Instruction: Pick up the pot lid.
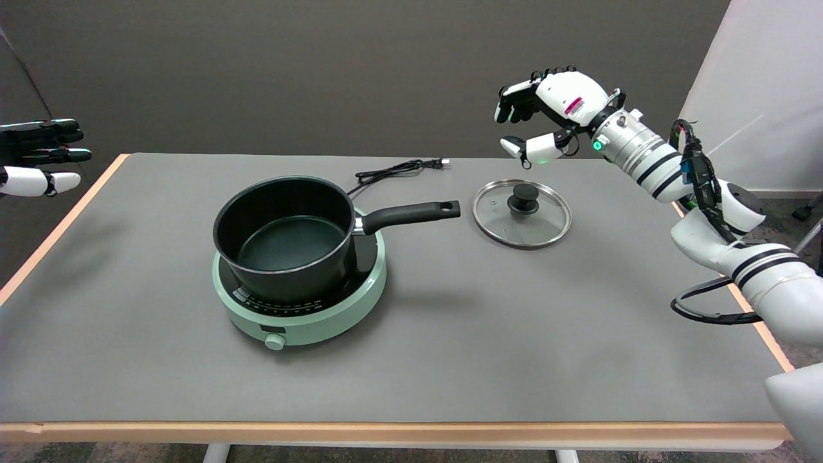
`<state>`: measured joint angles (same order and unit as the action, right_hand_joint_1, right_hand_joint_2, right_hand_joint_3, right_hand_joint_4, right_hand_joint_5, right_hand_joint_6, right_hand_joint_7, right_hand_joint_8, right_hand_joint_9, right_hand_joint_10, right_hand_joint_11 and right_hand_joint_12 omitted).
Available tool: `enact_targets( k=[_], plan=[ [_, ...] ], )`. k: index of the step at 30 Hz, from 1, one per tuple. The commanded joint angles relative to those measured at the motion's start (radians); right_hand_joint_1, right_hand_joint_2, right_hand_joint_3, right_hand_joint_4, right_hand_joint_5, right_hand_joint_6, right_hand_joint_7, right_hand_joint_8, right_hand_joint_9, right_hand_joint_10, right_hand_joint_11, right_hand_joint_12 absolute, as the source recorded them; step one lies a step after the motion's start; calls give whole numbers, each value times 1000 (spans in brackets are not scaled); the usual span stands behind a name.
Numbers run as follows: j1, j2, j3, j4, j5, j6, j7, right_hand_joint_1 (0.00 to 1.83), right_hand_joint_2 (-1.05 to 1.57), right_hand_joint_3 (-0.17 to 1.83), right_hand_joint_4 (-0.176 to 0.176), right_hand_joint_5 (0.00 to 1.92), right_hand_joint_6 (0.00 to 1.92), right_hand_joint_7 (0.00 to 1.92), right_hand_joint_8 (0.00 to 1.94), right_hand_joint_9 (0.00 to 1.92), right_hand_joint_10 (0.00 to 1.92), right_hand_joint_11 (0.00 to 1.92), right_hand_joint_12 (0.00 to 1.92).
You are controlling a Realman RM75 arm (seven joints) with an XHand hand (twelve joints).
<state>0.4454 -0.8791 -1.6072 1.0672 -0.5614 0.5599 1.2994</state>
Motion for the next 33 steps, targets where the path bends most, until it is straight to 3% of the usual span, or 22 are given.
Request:
enact_targets(
  k=[1, 20, 33],
  plan=[
    [-1, 1, -5, 2, 0, 3, 1, 813, 710, 761, 116, 756, 738, 956, 520, 857, 790, 603, 1291],
    [50, -11, -121, -135, -95, -44, 4, 829, 691, 780, 109, 747, 664, 925, 446, 843, 770, 596, 1302],
    [53, -21, -107, -180, -105, -46, 4, 836, 682, 789, 97, 740, 614, 907, 414, 837, 764, 594, 1305]
  ],
)
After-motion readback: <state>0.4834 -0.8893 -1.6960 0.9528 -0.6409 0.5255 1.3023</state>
